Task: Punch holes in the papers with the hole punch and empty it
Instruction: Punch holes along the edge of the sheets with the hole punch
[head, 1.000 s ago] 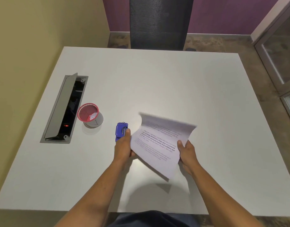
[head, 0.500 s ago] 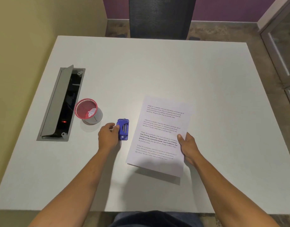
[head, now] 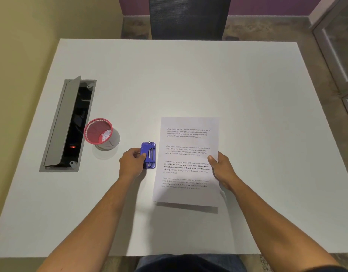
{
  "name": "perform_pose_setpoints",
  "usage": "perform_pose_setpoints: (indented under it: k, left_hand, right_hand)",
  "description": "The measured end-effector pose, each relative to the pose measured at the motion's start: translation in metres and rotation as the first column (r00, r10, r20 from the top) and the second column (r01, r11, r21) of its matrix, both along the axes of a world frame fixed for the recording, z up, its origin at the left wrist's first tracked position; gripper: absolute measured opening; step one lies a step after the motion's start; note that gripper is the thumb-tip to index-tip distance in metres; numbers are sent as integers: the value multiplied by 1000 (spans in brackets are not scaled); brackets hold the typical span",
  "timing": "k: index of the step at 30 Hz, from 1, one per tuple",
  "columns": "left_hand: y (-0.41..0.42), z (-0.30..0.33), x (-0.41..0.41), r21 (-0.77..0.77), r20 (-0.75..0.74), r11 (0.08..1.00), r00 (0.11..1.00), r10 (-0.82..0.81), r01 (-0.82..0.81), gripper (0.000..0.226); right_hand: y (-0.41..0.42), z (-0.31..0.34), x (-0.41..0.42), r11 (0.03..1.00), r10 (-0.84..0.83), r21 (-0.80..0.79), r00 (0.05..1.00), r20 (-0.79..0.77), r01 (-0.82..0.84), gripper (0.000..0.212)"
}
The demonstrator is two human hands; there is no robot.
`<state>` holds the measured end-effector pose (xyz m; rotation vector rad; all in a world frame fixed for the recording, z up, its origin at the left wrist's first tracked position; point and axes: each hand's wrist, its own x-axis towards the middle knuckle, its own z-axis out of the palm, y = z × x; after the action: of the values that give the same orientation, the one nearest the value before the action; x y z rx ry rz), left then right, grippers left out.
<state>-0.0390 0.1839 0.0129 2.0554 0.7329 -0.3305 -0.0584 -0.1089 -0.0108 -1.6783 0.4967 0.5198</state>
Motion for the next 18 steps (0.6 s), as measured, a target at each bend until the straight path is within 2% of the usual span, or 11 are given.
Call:
perform_pose_setpoints:
  k: [6, 18]
  left_hand:
    - [-4, -3, 2, -45, -8, 999, 1000, -8, 8, 10]
    - [-3, -7, 5, -68, -29, 998, 999, -17, 15, 13]
  right_hand:
    - [2, 4, 4, 996, 82, -42, 997, 9, -81, 37]
    - [3, 4, 17, 991, 102, -93, 995, 18, -100, 35]
